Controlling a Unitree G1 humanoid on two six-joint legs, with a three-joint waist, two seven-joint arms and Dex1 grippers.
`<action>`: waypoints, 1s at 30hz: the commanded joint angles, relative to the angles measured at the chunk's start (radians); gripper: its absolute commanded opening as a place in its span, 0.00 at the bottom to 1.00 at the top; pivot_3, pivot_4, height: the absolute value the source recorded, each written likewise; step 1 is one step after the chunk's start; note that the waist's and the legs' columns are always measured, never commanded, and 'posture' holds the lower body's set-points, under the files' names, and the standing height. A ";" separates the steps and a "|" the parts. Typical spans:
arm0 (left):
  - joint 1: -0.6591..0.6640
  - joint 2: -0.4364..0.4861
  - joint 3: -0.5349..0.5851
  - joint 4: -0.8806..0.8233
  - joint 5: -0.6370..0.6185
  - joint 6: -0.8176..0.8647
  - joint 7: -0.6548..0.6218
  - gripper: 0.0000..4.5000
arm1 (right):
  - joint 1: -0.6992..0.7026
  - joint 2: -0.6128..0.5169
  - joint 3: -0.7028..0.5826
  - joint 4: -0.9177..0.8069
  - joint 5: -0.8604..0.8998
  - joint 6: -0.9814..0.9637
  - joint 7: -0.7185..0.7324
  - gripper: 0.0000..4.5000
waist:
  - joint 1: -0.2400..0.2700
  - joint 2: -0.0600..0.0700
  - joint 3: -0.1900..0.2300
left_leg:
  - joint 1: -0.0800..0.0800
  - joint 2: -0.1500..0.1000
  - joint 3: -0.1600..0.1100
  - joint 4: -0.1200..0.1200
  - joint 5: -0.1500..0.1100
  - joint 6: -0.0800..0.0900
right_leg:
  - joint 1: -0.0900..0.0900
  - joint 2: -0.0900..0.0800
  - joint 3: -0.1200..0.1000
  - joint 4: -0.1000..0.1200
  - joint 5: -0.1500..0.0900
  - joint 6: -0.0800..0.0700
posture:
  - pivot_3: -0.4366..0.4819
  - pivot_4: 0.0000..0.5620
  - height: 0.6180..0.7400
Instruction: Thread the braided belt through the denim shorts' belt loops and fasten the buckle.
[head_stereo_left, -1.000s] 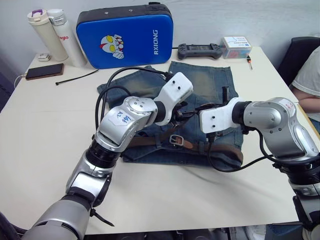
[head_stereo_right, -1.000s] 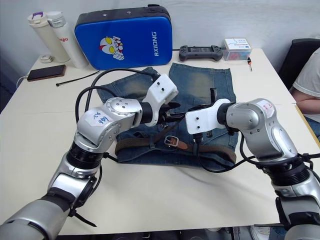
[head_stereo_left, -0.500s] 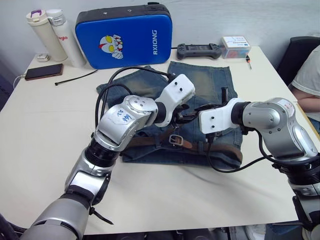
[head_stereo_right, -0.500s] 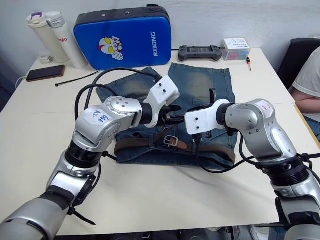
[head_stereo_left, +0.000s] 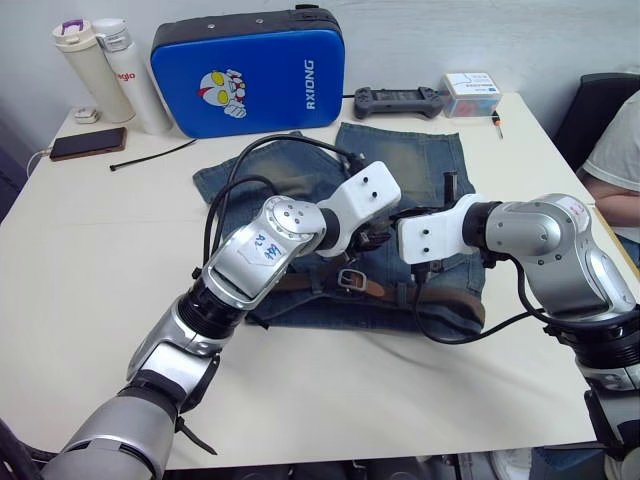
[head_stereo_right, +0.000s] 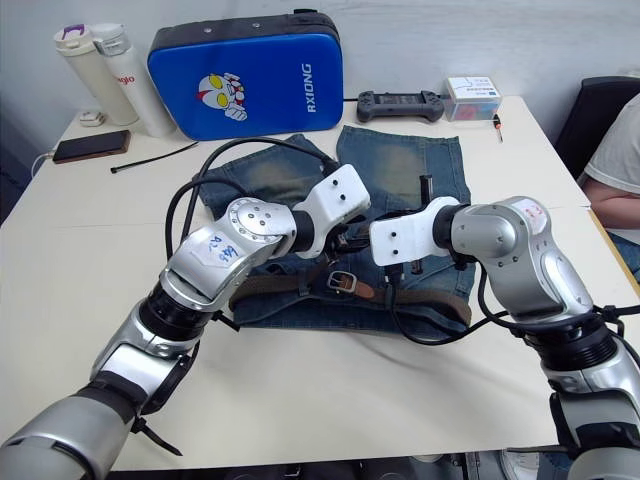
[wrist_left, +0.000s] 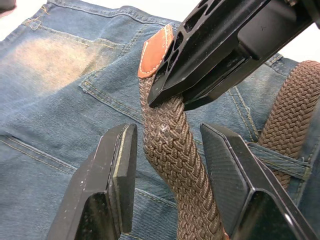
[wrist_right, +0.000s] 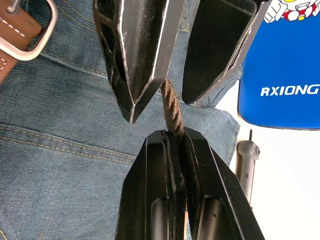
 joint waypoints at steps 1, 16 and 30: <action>0.006 -0.012 0.019 0.001 0.020 -0.017 0.003 0.33 | -0.030 0.001 -0.026 -0.046 0.022 0.004 0.001 0.00 | 0.000 0.000 0.000 | 0.000 0.000 0.000 0.000 0.000 0.000 | 0.000 0.000 0.000 0.000 0.000 0.000 | 0.48 0.27 1.00; 0.057 0.020 0.129 0.017 0.013 -0.043 -0.026 0.00 | 0.043 -0.035 -0.234 -0.179 0.319 0.389 0.109 0.55 | 0.001 0.000 0.000 | 0.000 0.000 0.000 0.001 0.000 0.000 | 0.000 0.000 0.000 0.001 0.000 0.000 | 0.48 0.27 1.00; 0.267 0.227 0.374 -0.075 -0.105 -0.300 -0.229 0.00 | 0.201 -0.027 -0.335 -0.417 0.745 0.830 0.064 0.98 | 0.002 0.000 0.000 | 0.000 0.001 0.000 0.001 -0.001 0.000 | 0.000 0.000 0.000 0.000 0.000 0.000 | 0.48 0.27 1.00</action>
